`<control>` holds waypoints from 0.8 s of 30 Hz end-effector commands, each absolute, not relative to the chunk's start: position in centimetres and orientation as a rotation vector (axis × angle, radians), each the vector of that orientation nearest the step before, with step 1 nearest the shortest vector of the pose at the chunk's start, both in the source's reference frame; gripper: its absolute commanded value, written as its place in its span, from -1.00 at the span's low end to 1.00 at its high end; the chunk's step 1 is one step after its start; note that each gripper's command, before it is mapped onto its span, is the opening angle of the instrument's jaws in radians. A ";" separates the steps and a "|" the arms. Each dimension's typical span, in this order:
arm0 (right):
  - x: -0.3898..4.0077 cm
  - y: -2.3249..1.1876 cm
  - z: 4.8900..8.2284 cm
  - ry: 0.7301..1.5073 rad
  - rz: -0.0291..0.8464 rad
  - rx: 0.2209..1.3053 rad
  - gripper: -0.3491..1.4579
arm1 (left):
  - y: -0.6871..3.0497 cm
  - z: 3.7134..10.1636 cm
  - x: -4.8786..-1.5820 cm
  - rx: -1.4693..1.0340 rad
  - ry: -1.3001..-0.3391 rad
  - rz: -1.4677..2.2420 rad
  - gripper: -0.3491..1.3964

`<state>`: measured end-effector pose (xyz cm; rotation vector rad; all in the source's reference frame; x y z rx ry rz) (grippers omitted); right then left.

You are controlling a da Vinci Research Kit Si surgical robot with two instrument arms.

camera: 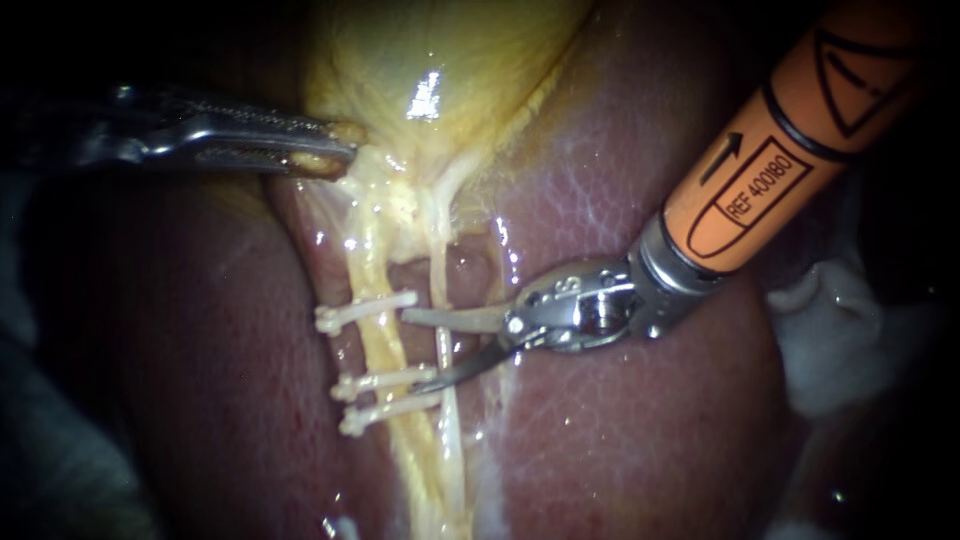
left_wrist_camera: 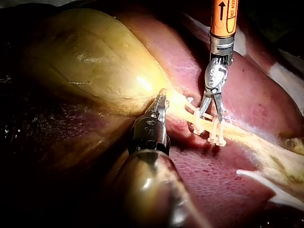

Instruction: Go to the cutting position left tube

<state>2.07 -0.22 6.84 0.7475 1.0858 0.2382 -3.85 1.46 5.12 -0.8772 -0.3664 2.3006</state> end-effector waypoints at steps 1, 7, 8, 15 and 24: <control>2.09 -0.22 6.83 1.095 0.240 0.759 0.93 | 1.47 5.12 -3.85 -0.877 -0.367 2.301 -1.00; 2.25 -0.24 6.80 1.143 0.216 0.814 0.93 | 1.47 5.11 -3.84 -0.878 -0.367 2.301 -1.00; 2.27 -0.25 6.79 1.148 0.214 0.823 0.93 | 1.47 5.11 -3.84 -0.878 -0.367 2.301 -1.00; 2.47 -0.31 6.74 1.205 0.203 0.883 0.90 | 1.47 5.12 -3.85 -0.877 -0.367 2.301 -1.00; 2.76 -0.36 6.79 1.271 0.255 0.916 0.86 | 1.47 5.12 -3.85 -0.877 -0.366 2.300 -1.00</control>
